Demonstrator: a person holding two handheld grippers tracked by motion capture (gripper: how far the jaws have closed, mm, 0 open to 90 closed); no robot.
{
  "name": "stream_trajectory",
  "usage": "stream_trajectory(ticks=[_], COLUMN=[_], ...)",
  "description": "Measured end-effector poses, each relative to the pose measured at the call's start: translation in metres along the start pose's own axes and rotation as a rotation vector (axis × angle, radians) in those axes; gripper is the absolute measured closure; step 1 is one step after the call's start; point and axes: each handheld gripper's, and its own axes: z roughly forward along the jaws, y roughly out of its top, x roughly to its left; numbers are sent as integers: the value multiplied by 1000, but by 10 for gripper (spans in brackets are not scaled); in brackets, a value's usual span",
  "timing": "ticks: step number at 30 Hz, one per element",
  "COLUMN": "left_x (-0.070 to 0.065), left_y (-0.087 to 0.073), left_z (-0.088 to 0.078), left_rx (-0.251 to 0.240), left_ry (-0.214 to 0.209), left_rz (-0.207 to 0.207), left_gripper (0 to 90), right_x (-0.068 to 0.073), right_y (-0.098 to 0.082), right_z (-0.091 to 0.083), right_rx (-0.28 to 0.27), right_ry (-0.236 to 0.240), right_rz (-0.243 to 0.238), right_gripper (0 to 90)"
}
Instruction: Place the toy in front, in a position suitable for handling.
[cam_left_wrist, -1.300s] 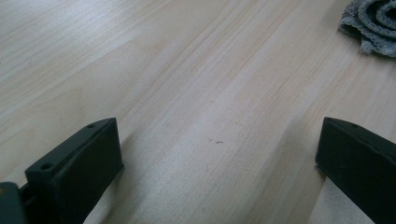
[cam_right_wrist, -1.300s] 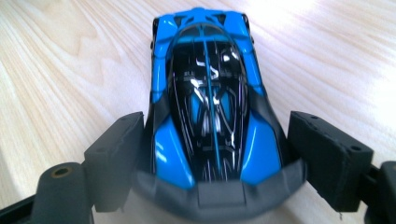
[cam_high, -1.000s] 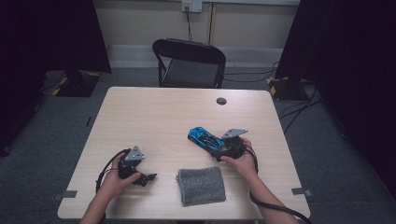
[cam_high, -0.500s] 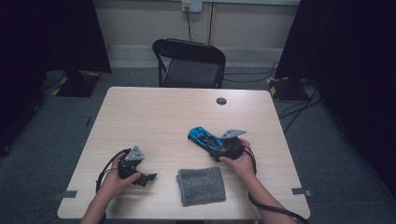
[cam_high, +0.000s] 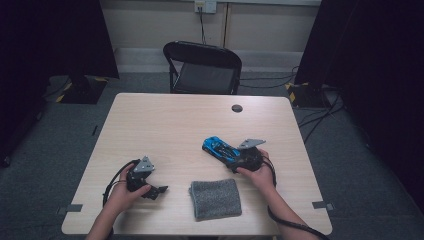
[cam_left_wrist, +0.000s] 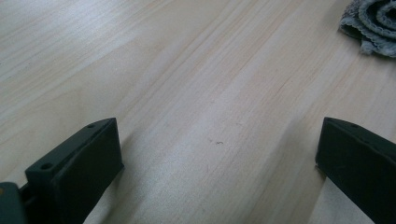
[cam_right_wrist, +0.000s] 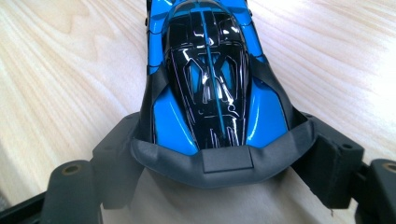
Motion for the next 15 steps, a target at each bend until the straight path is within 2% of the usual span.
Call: stream_trajectory(ticks=[9, 13, 14, 15], left_x=[-3, -7, -9, -10], left_y=[0, 2, 4, 5], left_z=[0, -1, -1, -2], left_rx=[-2, 16, 17, 19], left_ry=[15, 15, 4, -4], left_rz=[-16, -13, -7, 0], left_gripper=[0, 2, 17, 72], right_x=[-1, -1, -1, -1], right_y=[0, 0, 0, 0], right_z=[0, 0, 0, 0], right_rx=[2, 2, 2, 2], right_ry=[1, 1, 1, 1], right_rz=[-13, -14, -14, -14], right_gripper=[242, 242, 242, 242])
